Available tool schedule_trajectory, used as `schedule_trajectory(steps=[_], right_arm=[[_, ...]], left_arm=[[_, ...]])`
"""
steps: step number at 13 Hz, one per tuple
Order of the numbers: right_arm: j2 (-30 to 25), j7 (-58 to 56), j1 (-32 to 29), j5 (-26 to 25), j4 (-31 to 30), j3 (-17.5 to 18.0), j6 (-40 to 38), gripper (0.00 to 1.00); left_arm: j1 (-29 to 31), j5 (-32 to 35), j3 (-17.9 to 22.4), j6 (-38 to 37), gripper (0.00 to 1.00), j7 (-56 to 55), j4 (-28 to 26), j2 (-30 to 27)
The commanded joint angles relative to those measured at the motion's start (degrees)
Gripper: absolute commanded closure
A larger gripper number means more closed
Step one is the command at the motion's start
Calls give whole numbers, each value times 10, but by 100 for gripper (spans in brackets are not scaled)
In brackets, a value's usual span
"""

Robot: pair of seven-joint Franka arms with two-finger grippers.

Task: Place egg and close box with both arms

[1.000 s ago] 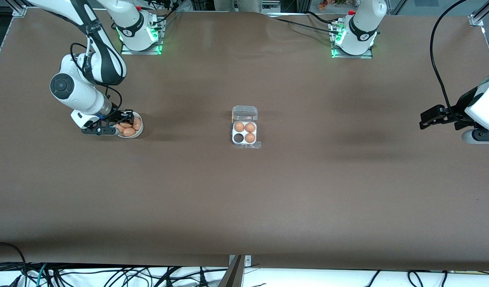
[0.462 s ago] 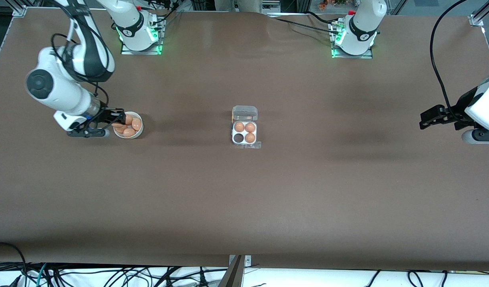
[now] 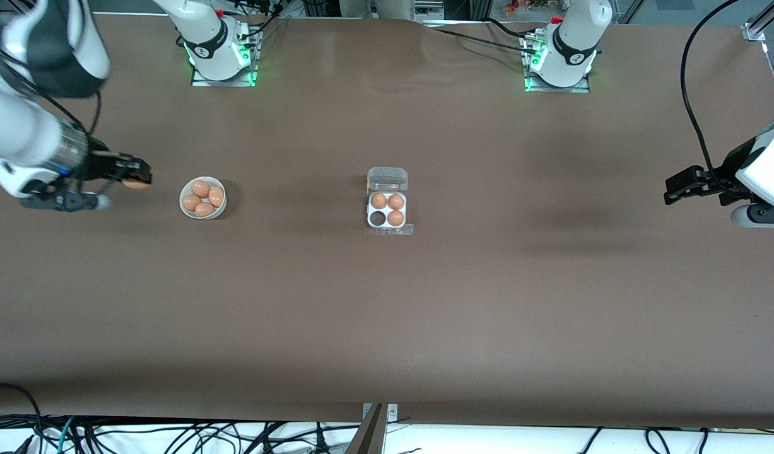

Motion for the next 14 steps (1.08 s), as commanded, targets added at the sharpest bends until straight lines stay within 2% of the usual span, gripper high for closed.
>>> schedule_trajectory(steps=[1,3,6,8,11,14], right_arm=[[15,-2,-1,3,115,0,-101,100],[39,-1,-1,3,184,1,-158,100],[59,42,11,4,198,11,-158,100],[86,98,46,4,209,18,-145,100],[135,199,133,17,222,18,-85,100],[184,271,203,32,223,18,8,100]], left_arm=[[1,14,-1,-4,0,12,12,3],[1,14,-1,-4,0,11,12,3],[0,14,-2,-5,0,10,24,3],[0,15,-1,-5,0,10,25,3],[0,14,-1,-5,0,10,25,3],[-1,13,-2,-5,0,9,24,3]])
